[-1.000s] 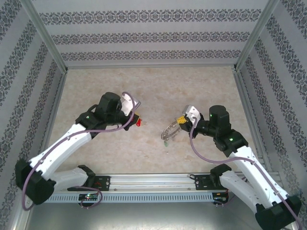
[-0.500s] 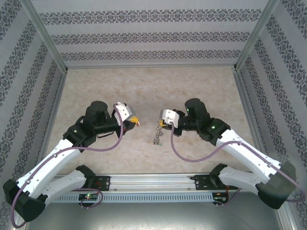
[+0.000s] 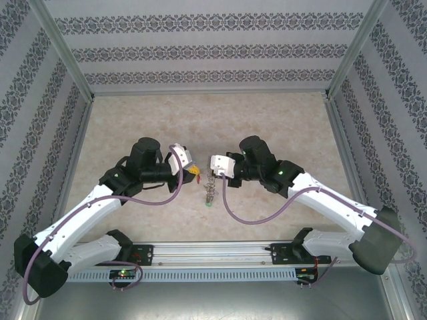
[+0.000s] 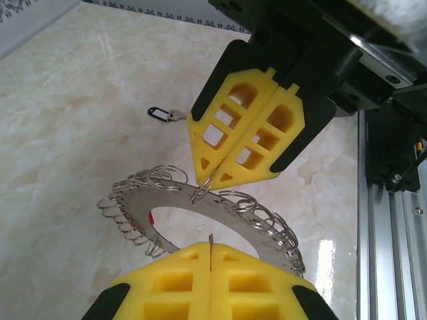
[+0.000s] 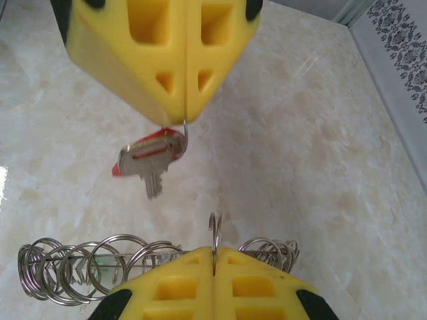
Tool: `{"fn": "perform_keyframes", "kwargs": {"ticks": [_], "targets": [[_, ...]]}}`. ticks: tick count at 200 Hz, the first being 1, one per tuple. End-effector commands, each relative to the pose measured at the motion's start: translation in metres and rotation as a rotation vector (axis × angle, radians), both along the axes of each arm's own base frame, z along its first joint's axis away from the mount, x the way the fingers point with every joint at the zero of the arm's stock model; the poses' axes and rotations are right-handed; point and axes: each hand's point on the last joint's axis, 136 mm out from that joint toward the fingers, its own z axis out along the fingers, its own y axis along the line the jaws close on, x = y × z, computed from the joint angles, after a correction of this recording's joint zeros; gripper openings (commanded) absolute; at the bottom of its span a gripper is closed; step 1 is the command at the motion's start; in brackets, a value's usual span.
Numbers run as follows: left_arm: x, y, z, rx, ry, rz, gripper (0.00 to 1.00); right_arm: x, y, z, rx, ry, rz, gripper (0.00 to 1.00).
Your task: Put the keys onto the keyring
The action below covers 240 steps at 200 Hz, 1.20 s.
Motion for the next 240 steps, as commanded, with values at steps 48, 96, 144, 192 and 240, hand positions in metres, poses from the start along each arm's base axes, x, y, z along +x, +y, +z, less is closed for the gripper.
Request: {"fn": "perform_keyframes", "kwargs": {"ticks": [48, 96, 144, 192, 240], "targets": [[0.002, -0.011, 0.021, -0.073, -0.055, -0.024, 0.00, 0.006, 0.014, 0.029, 0.084, -0.058, -0.015, 0.00], [0.005, -0.015, 0.017, -0.072, -0.035, -0.024, 0.00, 0.004, 0.017, 0.026, 0.080, -0.074, -0.011, 0.00], [0.008, -0.014, 0.014, -0.032, -0.044, -0.017, 0.00, 0.005, 0.019, 0.028, 0.081, -0.067, -0.016, 0.00], [0.011, -0.013, 0.013, -0.034, -0.045, 0.005, 0.00, 0.004, 0.020, 0.027, 0.084, -0.061, -0.019, 0.00], [0.011, -0.014, 0.016, -0.059, -0.046, 0.008, 0.00, 0.003, 0.022, 0.025, 0.079, -0.058, -0.014, 0.00]]}}
